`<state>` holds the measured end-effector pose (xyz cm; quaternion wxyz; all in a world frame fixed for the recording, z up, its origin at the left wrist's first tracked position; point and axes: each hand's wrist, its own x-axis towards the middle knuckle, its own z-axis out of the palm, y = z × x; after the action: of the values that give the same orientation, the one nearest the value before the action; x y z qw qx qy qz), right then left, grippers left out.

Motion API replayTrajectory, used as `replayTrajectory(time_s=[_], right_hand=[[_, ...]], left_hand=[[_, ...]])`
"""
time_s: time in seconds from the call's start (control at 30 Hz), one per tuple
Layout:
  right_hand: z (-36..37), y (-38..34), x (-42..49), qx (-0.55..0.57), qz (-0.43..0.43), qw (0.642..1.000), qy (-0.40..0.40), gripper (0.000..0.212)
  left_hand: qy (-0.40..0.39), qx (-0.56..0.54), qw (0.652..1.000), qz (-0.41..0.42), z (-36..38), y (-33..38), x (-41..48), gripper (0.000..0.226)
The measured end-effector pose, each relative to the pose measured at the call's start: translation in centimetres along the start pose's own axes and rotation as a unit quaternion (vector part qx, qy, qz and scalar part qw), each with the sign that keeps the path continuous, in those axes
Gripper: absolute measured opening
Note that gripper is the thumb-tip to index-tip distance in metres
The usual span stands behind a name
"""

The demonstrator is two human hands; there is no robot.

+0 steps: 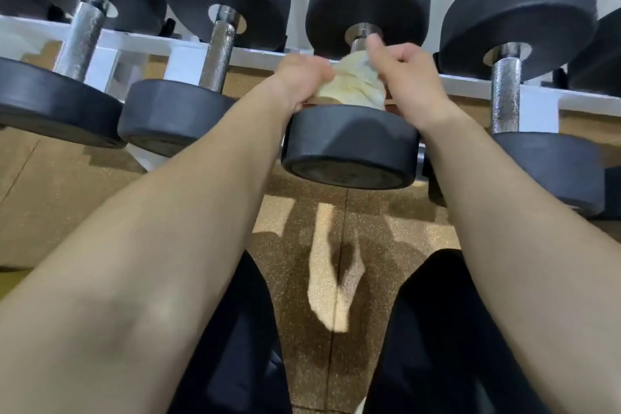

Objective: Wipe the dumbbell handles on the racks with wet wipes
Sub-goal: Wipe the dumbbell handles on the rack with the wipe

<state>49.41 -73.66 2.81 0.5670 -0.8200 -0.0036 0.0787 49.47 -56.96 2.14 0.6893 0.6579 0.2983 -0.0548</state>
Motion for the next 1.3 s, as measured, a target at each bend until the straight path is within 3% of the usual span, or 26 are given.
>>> replayTrajectory(time_s=[0.03,0.1,0.13,0.17,0.2,0.23,0.3,0.37,0.43,0.57,0.7,0.8,0.93,1.03,1.2,1.3], right_hand=[[0.0,0.3,0.1,-0.009,-0.003,1.000,-0.002,0.030],[0.2,0.4,0.2,-0.045,0.004,0.999,0.002,0.023],[0.2,0.3,0.3,-0.069,0.010,0.998,0.002,0.015],[0.1,0.4,0.4,-0.089,0.020,0.996,0.005,0.008],[-0.1,0.6,0.5,-0.107,0.032,0.994,0.012,0.005],[-0.2,0.7,0.6,-0.120,0.049,0.991,0.019,0.005],[-0.2,0.8,0.9,-0.165,0.089,0.982,0.010,0.010],[0.2,0.6,1.3,-0.236,0.119,0.964,-0.029,0.029],[0.6,-0.1,1.4,-0.280,0.127,0.949,-0.064,0.040],[0.9,-0.5,1.5,-0.293,0.105,0.950,-0.039,0.036],[0.4,-0.7,1.3,-0.270,0.037,0.962,0.012,0.019],[0.3,-0.7,1.0,-0.316,0.044,0.948,0.002,0.031],[-0.1,0.2,0.2,-0.363,0.122,0.921,-0.072,0.040],[-0.3,0.2,-0.1,-0.342,0.111,0.931,-0.068,0.039],[-0.8,-1.0,0.0,-0.271,0.030,0.962,-0.025,0.020],[-0.6,-1.0,0.2,-0.319,0.055,0.944,-0.063,0.031]], left_hand=[[-0.001,0.082,0.997,0.007,0.0,-0.9,-0.2,0.017],[-0.033,0.392,0.907,0.154,0.3,-1.7,0.4,0.029],[-0.029,0.415,0.888,0.197,0.1,-1.3,0.2,0.032],[-0.019,0.355,0.916,0.187,0.5,-1.1,0.2,0.034],[-0.001,0.231,0.965,0.125,0.9,-0.9,-0.3,0.033],[-0.002,0.140,0.985,0.100,0.8,-0.4,0.3,0.029],[-0.011,0.174,0.974,0.143,0.7,-0.1,0.6,0.015],[-0.037,0.216,0.963,0.158,0.5,-0.1,0.2,0.007],[-0.039,0.293,0.942,0.157,0.7,0.0,0.6,0.014],[0.025,0.405,0.903,0.139,0.8,0.3,1.2,0.031],[0.054,0.454,0.873,0.171,0.5,-0.4,0.4,0.032],[0.066,0.426,0.878,0.208,0.9,0.4,0.0,0.027],[-0.012,0.331,0.922,0.201,0.9,1.1,-0.6,0.008],[-0.009,0.372,0.904,0.209,0.7,0.8,0.2,0.018],[0.011,0.467,0.869,0.162,0.4,-0.1,0.2,0.045],[-0.005,0.441,0.876,0.198,0.6,0.6,-0.2,0.018]])
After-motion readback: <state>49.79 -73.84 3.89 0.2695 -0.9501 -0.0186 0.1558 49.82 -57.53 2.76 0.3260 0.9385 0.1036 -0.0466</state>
